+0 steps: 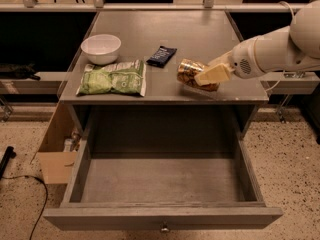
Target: Pick orange can from top drawer and place on counter
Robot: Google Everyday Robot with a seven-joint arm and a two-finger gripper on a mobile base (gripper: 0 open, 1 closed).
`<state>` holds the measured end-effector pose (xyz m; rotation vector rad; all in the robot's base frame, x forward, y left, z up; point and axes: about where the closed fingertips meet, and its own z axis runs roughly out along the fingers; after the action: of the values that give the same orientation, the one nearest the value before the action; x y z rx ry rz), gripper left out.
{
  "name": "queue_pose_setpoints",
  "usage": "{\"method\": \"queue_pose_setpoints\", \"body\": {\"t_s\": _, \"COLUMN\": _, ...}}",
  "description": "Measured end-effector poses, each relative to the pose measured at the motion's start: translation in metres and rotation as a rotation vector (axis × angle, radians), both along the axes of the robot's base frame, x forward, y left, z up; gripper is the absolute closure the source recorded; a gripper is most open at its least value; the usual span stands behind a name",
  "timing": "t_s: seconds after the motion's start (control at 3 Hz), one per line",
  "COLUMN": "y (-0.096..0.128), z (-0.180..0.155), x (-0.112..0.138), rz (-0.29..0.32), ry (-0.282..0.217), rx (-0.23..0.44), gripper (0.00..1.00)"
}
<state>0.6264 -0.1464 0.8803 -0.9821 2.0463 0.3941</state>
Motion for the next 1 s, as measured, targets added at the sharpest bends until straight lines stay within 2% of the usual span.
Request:
{"method": "queue_pose_setpoints", "body": {"t_s": 0.33, "y": -0.002, "z": -0.004, "x": -0.001, "rz": -0.001, "ry": -0.005, "rx": -0.04, "gripper": 1.0}}
{"method": "queue_pose_setpoints", "body": {"t_s": 0.67, "y": 0.013, "z": -0.001, "x": 0.048, "rz": 0.019, "ry": -0.02, "rx": -0.112, "gripper": 1.0}}
{"method": "queue_pose_setpoints", "body": {"t_s": 1.0, "y": 0.013, "z": -0.001, "x": 0.048, "rz": 0.019, "ry": -0.02, "rx": -0.112, "gripper": 1.0}}
